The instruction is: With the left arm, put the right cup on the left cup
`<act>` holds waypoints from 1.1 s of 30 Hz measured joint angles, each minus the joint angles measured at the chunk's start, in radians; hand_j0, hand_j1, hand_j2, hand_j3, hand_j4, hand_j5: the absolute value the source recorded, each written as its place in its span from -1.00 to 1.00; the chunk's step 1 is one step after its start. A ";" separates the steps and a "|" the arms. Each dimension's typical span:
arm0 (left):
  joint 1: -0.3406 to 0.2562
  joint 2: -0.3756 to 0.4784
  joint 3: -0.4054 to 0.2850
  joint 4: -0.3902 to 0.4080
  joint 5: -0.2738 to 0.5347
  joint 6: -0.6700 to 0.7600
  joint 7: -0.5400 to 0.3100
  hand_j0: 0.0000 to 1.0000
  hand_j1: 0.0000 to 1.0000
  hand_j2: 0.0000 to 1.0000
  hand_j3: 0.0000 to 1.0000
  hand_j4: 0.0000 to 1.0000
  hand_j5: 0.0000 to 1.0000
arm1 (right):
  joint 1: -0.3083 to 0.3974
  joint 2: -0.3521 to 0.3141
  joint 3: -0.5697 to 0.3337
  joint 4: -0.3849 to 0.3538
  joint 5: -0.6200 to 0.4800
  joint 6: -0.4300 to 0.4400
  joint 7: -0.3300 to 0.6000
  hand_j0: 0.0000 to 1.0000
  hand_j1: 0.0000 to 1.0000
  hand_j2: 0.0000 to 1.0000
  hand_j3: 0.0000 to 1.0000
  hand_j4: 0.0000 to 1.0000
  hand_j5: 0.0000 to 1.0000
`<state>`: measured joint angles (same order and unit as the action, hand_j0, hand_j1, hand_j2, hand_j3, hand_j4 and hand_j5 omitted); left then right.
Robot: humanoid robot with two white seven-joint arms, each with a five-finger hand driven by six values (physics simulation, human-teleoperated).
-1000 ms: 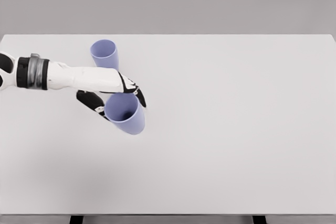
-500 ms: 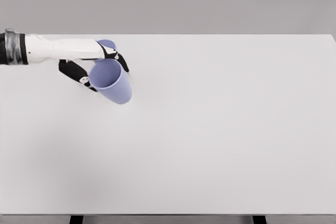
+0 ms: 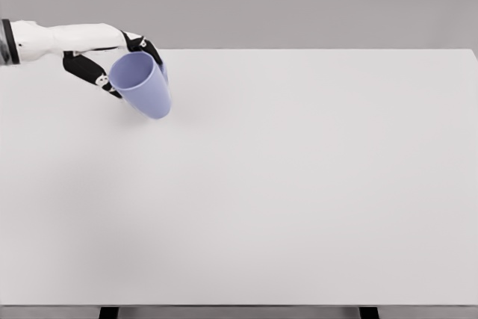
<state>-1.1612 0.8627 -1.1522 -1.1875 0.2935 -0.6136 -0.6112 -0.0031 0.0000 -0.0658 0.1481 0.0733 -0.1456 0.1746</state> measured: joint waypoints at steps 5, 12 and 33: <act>-0.014 -0.012 0.000 0.045 0.002 0.000 0.000 0.08 0.08 0.08 0.08 0.08 0.08 | 0.000 0.000 0.000 0.000 0.000 0.000 0.000 1.00 1.00 1.00 1.00 1.00 1.00; -0.041 -0.025 -0.002 0.088 0.002 0.000 0.000 0.08 0.08 0.08 0.08 0.08 0.08 | 0.000 0.000 0.000 0.000 0.000 0.000 0.000 1.00 1.00 1.00 1.00 1.00 1.00; -0.098 -0.095 -0.014 0.230 0.002 0.000 0.000 0.09 0.09 0.09 0.09 0.09 0.09 | 0.000 0.000 0.000 0.000 0.000 0.000 0.000 1.00 1.00 1.00 1.00 1.00 1.00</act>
<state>-1.2594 0.7678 -1.1664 -0.9580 0.2954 -0.6136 -0.6112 -0.0031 0.0000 -0.0659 0.1479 0.0733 -0.1457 0.1747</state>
